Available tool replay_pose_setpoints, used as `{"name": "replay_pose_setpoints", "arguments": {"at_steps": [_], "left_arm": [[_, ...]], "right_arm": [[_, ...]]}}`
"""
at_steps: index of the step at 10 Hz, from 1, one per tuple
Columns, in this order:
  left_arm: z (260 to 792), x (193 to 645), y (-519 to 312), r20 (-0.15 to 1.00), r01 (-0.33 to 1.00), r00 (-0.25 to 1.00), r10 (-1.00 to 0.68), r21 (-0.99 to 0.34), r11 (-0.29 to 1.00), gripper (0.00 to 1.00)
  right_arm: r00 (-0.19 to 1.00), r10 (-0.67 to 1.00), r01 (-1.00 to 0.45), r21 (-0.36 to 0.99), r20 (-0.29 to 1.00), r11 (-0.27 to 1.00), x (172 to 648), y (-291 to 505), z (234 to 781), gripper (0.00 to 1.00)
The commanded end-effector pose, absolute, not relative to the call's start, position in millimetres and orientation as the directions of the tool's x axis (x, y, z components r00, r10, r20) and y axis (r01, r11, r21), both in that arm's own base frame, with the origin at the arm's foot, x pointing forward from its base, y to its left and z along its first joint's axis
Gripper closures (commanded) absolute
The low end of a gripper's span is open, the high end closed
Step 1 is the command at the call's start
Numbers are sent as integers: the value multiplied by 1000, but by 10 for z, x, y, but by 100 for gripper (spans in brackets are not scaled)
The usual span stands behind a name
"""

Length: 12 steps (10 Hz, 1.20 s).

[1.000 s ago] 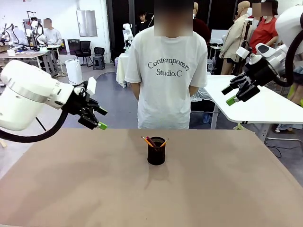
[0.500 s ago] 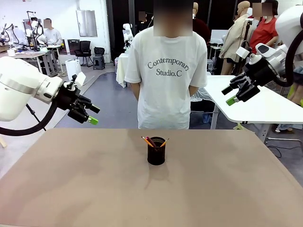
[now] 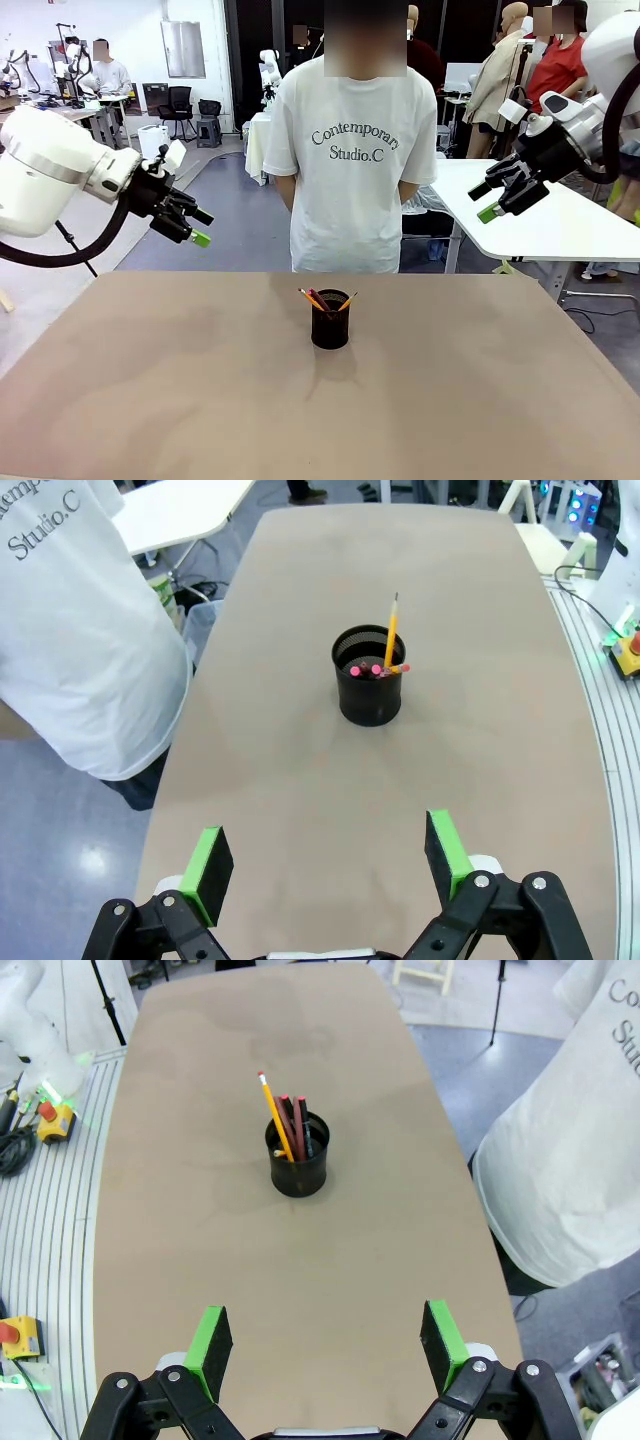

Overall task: Place the pens into the pen holder.
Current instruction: Pick up a writing instrument from the table and place it into the Pen holder.

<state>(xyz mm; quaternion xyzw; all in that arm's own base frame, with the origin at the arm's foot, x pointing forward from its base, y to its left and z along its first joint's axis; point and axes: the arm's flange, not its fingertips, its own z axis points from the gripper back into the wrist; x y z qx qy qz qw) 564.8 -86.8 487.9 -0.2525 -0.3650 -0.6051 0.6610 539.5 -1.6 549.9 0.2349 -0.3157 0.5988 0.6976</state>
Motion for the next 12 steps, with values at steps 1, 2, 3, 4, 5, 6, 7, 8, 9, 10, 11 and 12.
{"name": "replay_pose_setpoints", "arguments": {"at_steps": [1, 2, 3, 4, 5, 6, 7, 8, 9, 10, 11, 12], "left_arm": [[4841, 5608, -864, 787, 985, 7, -617, 102, 141, 0], [4841, 5608, -864, 787, 985, 7, -617, 102, 141, 0], [4841, 5608, -864, 787, 985, 7, -617, 102, 141, 0], [4841, 5608, -864, 787, 985, 7, -617, 102, 141, 0], [4841, 5608, -864, 787, 985, 7, -617, 102, 141, 0], [4841, 5608, -864, 787, 985, 7, -617, 102, 141, 0], [4841, 5608, -864, 787, 985, 7, -617, 102, 141, 0], [4841, 5608, -864, 787, 985, 7, -617, 102, 141, 0], [4841, 5608, -864, 787, 985, 7, -617, 102, 141, 0], [4841, 5608, -864, 787, 985, 7, -617, 102, 141, 0], [4841, 5608, -864, 787, 985, 7, -617, 102, 141, 0], [4841, 5608, -864, 787, 985, 7, -617, 102, 141, 0]], "right_arm": [[101, 683, -983, -35, 723, 183, 5355, -7, 5527, 0], [101, 683, -983, -35, 723, 183, 5355, -7, 5527, 0], [101, 683, -983, -35, 723, 183, 5355, -7, 5527, 0], [101, 683, -983, -35, 723, 183, 5355, -7, 5527, 0], [101, 683, -983, -35, 723, 183, 5355, -7, 5527, 0], [101, 683, -983, -35, 723, 183, 5355, -7, 5527, 0], [101, 683, -983, -35, 723, 183, 5355, -7, 5527, 0], [101, 683, -983, -35, 723, 183, 5355, -7, 5527, 0], [101, 683, -983, -35, 723, 183, 5355, -7, 5527, 0], [101, 683, -983, -35, 723, 183, 5355, -7, 5527, 0], [101, 683, -983, -35, 723, 183, 5355, -7, 5527, 0], [101, 683, -983, -35, 723, 183, 5355, -7, 5527, 0]]}}
